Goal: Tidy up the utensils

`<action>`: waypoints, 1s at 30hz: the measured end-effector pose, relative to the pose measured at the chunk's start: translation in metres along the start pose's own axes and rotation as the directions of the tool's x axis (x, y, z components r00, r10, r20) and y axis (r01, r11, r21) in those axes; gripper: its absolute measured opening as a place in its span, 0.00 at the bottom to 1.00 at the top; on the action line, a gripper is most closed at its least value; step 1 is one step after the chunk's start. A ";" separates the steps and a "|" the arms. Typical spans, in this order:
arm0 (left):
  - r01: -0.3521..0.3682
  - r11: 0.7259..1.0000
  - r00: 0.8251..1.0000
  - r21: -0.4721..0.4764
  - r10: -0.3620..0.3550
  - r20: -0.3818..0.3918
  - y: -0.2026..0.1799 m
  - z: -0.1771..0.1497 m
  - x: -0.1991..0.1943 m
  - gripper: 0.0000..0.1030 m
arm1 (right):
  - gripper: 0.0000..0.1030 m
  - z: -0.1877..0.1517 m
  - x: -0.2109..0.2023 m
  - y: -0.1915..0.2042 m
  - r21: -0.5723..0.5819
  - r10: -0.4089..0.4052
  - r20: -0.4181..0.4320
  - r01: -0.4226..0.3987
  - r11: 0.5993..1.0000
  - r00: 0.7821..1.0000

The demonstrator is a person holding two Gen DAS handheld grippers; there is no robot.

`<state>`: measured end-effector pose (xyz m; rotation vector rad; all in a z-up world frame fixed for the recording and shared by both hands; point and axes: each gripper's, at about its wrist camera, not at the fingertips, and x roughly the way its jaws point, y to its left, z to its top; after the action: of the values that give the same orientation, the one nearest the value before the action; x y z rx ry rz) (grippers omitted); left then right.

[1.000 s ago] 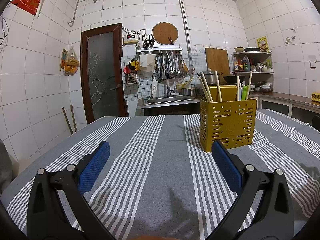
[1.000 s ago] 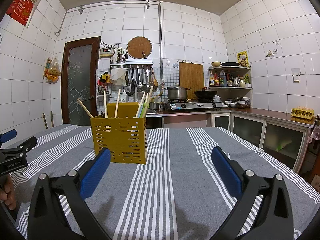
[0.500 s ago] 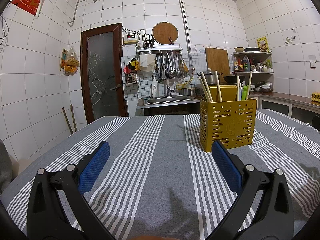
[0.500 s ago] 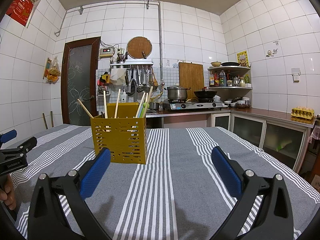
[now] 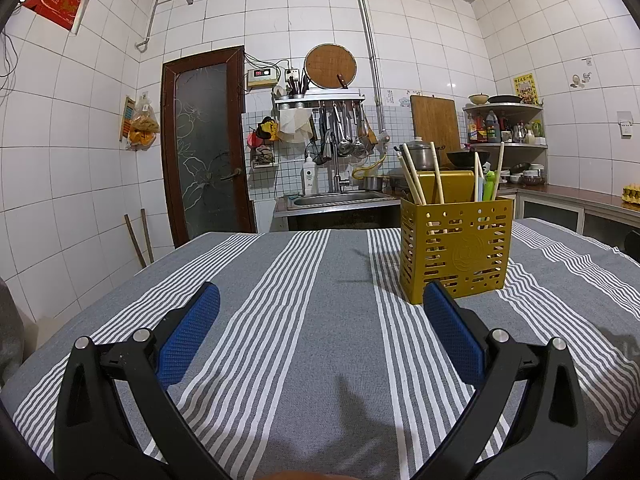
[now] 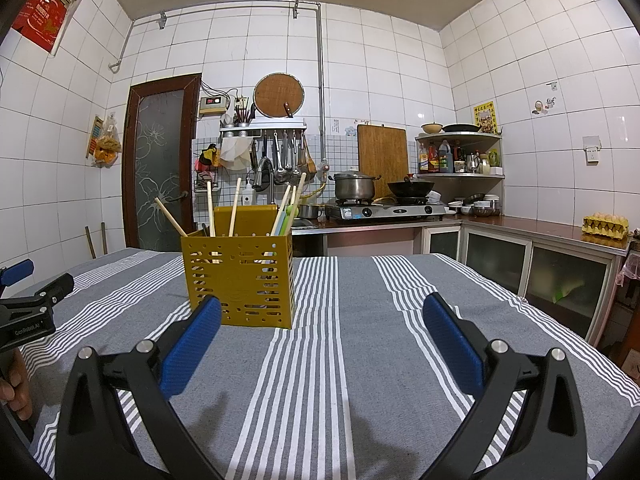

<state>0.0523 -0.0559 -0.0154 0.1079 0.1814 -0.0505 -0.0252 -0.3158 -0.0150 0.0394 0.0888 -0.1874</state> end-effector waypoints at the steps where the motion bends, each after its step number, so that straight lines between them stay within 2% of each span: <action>1: 0.000 1.000 1.000 0.000 0.000 0.000 0.000 0.000 0.000 0.95 | 0.95 0.000 0.000 0.000 0.000 0.000 0.000 0.000 1.000 1.000; 30: 0.000 1.000 1.000 -0.003 0.000 -0.001 -0.001 0.000 -0.001 0.95 | 0.95 0.001 0.000 0.000 0.000 0.000 0.000 0.000 1.000 1.000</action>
<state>0.0509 -0.0570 -0.0153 0.1054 0.1821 -0.0499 -0.0254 -0.3162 -0.0144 0.0393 0.0886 -0.1872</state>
